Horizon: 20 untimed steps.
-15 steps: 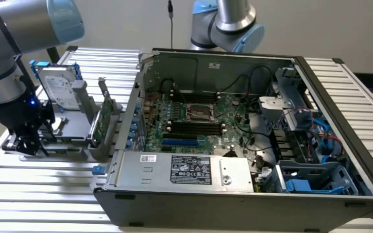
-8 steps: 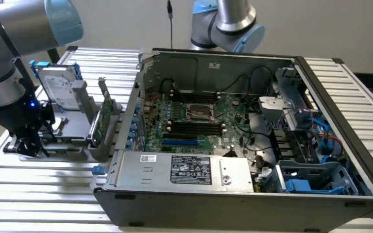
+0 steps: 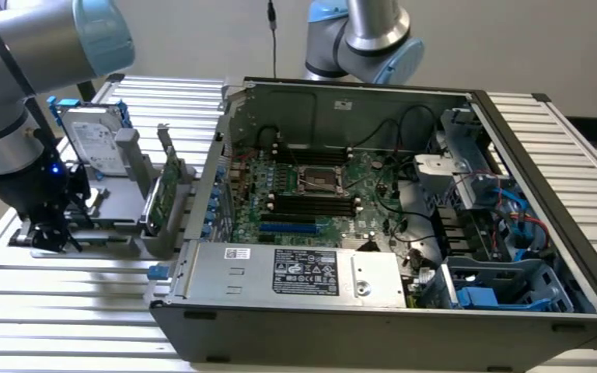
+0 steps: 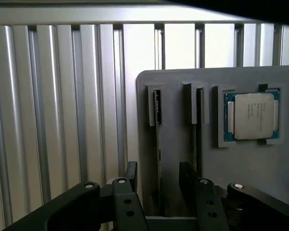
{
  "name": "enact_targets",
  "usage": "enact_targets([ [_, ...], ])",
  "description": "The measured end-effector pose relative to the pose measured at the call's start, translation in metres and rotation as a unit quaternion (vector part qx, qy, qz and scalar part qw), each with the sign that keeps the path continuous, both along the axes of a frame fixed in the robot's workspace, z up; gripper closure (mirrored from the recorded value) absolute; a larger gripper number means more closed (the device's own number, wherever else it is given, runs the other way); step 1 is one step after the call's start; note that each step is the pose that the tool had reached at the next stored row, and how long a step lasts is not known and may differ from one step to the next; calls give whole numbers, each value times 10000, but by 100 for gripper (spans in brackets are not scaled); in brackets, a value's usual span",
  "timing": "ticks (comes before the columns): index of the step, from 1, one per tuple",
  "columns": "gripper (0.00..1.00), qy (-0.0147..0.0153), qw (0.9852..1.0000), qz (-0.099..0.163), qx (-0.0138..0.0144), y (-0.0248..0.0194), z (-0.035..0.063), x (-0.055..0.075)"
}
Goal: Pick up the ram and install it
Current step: 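Pick up the ram and move it above insertion slot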
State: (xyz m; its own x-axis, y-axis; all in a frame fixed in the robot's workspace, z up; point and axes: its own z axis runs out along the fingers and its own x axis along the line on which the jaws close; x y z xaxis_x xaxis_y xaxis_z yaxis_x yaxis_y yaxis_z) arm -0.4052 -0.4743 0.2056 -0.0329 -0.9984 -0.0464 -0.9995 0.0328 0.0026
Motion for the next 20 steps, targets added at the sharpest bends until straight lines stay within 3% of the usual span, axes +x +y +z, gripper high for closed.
enact_targets([
  [7, 52, 8, 9999, 82, 117, -3, -44, 1],
  [13, 52, 72, 9998, 109, 145, -9, -73, -1],
  [20, 52, 79, 9997, 158, 184, -13, -95, 1],
])
